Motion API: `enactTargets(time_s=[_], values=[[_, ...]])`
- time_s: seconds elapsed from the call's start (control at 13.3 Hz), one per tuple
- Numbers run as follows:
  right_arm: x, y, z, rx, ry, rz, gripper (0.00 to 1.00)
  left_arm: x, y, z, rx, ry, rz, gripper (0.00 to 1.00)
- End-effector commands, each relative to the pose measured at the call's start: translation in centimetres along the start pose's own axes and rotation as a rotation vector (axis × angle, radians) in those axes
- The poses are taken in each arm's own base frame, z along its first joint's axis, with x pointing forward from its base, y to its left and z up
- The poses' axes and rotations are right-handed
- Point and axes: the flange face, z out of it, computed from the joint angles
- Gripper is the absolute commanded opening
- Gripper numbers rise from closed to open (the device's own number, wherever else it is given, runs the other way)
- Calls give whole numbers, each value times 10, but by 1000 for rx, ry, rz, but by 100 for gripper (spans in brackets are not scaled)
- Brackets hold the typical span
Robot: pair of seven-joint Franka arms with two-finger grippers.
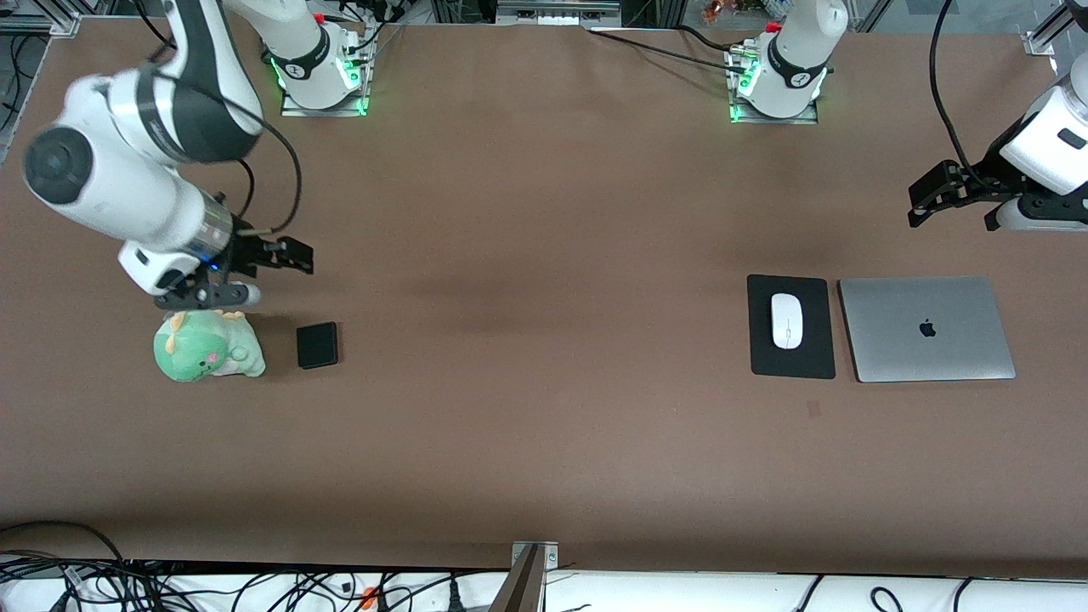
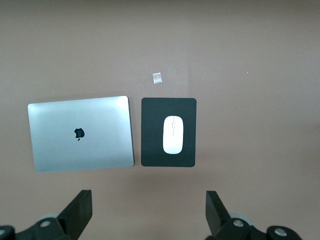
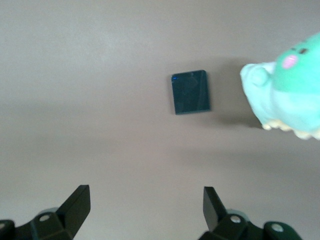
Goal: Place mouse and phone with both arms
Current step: 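Raise the right gripper away from the phone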
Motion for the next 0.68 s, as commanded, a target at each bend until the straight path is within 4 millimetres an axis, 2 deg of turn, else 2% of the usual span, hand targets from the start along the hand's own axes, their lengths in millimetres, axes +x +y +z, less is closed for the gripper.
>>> enactTargets(time_s=[0.0,0.23,0.3,0.6], values=[[-28,0,-44,-45,-11,-13,100,0,2,-1,9,-3,28,100],[-33,4,-83,-60,-29,-21,100,0,2,0,4,-6,26,100],[-32,11,-97,-63,-24,-11,100,2,2,-5,4,5,27,100],[-29,30,-117,-55,-7,-21,100,17,1,-17,4,38,22,100]])
